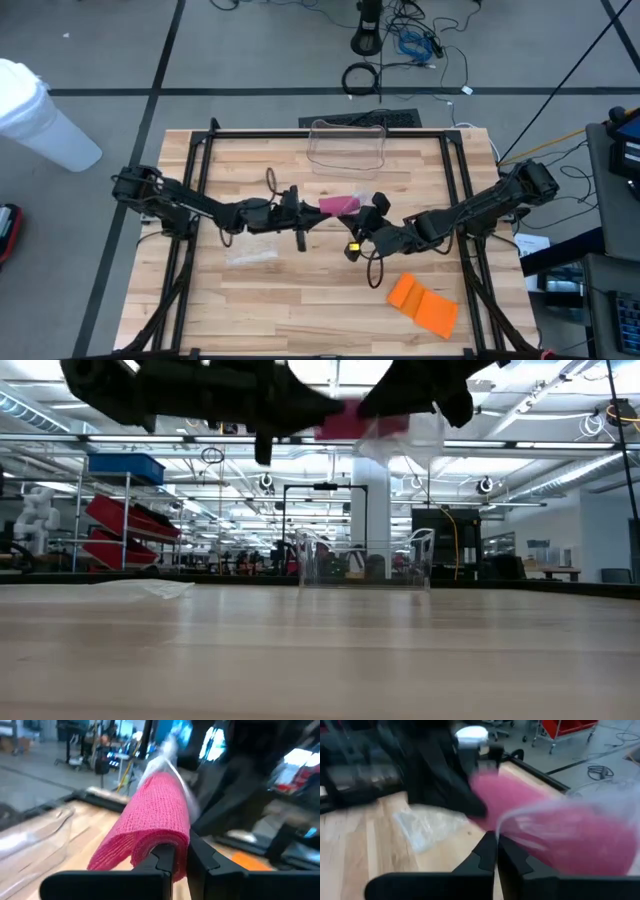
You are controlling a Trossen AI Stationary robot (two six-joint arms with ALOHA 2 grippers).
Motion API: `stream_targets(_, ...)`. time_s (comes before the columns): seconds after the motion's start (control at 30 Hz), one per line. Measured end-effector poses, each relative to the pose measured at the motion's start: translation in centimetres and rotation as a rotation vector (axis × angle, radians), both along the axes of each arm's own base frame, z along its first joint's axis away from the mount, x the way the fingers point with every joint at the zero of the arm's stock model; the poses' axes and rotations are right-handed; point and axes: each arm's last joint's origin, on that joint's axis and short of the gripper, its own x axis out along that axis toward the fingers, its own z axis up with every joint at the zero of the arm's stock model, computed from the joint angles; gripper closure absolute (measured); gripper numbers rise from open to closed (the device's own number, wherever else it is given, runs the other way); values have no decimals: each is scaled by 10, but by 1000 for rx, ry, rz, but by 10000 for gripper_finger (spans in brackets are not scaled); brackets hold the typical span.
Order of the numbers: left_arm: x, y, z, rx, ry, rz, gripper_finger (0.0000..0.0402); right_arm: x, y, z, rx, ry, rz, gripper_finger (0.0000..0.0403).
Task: Roll bandage
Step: Put the pink bandage into the zip bag
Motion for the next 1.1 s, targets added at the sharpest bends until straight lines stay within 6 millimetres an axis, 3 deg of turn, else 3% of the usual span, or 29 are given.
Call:
stream_targets(0.27,7,9,-16,16,66,-8,375,-1,-1,0,-40,6,-40,403)
stream_targets(0.67,7,8,-12,84,33,-73,375,-5,-1,-10,84,101,24,403)
stream_targets(1.1,15,4,-15,545,229,-121,375,-14,-2,-21,109,204,-7,403)
